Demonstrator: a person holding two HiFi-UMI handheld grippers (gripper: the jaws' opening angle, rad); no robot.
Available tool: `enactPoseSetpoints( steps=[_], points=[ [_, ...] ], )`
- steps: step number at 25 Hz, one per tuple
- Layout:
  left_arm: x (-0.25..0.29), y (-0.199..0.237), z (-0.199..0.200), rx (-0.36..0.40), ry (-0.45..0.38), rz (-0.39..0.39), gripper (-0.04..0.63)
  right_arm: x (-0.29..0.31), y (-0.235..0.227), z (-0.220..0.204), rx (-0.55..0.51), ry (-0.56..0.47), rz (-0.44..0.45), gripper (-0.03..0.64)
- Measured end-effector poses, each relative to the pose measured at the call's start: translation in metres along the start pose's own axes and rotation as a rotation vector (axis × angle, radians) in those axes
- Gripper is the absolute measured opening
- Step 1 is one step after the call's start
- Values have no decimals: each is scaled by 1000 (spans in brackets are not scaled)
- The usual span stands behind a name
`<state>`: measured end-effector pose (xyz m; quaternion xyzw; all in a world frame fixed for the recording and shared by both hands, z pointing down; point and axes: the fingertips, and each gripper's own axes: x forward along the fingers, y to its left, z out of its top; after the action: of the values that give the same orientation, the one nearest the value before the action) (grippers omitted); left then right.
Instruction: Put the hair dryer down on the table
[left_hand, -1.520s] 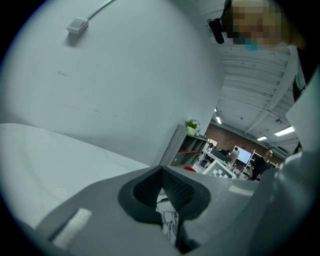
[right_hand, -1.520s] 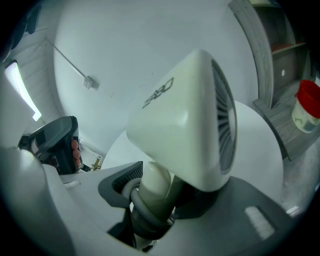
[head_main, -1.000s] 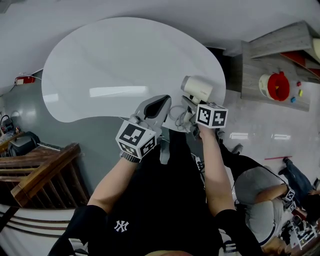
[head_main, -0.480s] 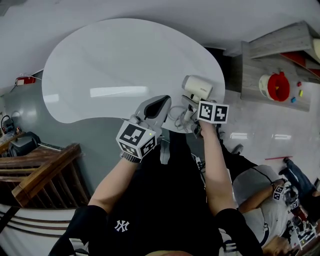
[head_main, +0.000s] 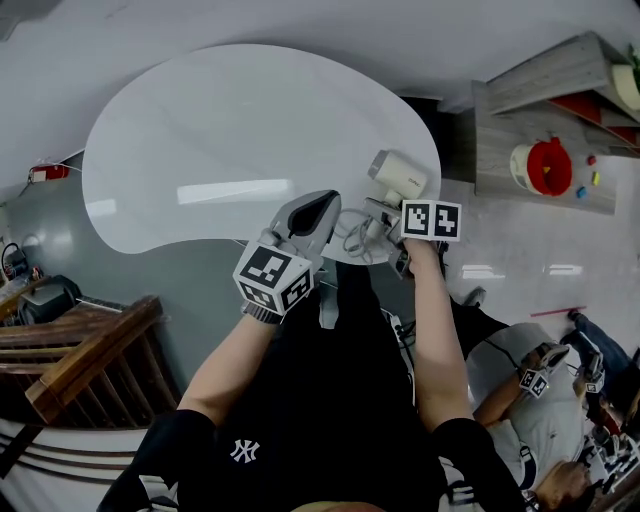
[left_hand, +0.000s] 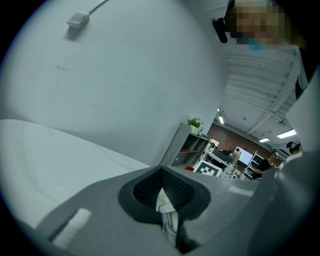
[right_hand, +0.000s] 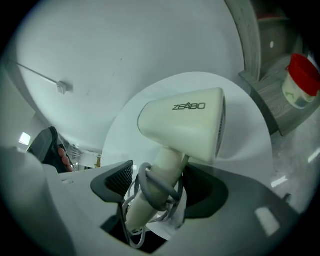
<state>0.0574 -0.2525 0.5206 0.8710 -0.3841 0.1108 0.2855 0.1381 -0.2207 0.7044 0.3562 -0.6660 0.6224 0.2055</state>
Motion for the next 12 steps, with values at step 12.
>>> enactPoseSetpoints(
  steps=[12],
  points=[
    [-23,-10,-9,14,-7,-52,0,-35,9,-12,27,-101,-31,321]
  ],
)
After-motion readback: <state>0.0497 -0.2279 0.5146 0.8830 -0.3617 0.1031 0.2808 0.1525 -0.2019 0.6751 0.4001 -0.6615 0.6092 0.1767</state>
